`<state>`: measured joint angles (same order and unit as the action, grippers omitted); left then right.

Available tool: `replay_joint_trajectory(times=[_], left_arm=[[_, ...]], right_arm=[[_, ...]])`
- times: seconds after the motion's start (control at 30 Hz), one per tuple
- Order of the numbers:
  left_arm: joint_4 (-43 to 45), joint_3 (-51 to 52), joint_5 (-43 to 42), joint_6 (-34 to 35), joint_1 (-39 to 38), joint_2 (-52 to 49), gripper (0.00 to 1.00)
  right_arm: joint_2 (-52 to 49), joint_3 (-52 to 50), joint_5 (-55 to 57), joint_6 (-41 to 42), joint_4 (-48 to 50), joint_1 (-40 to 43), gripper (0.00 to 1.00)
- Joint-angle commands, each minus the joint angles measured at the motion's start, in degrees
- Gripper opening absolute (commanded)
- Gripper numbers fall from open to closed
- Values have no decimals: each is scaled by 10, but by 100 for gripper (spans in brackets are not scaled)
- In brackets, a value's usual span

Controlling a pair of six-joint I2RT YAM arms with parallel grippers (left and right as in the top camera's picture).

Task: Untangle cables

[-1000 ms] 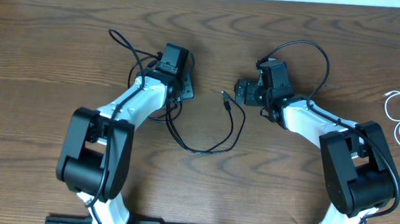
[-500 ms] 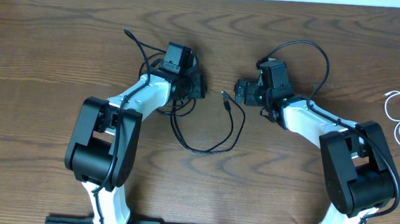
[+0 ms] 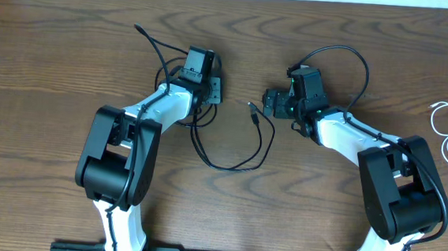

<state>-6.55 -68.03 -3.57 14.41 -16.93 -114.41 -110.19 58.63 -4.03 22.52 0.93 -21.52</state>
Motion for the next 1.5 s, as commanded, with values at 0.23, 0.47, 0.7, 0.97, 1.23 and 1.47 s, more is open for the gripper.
replay_joint_trajectory(times=[0.23,0.47,0.7,0.97,1.23,1.47], left_arm=[[46,2,17,-3,-19,-6,60],[54,3,17,-6,-46,-10,62],[64,0,17,-7,-49,-9,63],[72,-2,28,-5,-46,55,66],[49,-2,149,14,-42,47,66],[49,-2,150,80,-7,9,65]], right_arm=[[-7,-6,7,-5,0,-2,99],[-7,-6,7,-5,0,-2,99],[-7,-6,7,-5,-1,-2,99],[-7,-6,7,-5,-1,-2,99],[-7,-6,7,-5,-1,-2,99],[-7,-6,8,-5,-1,-2,99]])
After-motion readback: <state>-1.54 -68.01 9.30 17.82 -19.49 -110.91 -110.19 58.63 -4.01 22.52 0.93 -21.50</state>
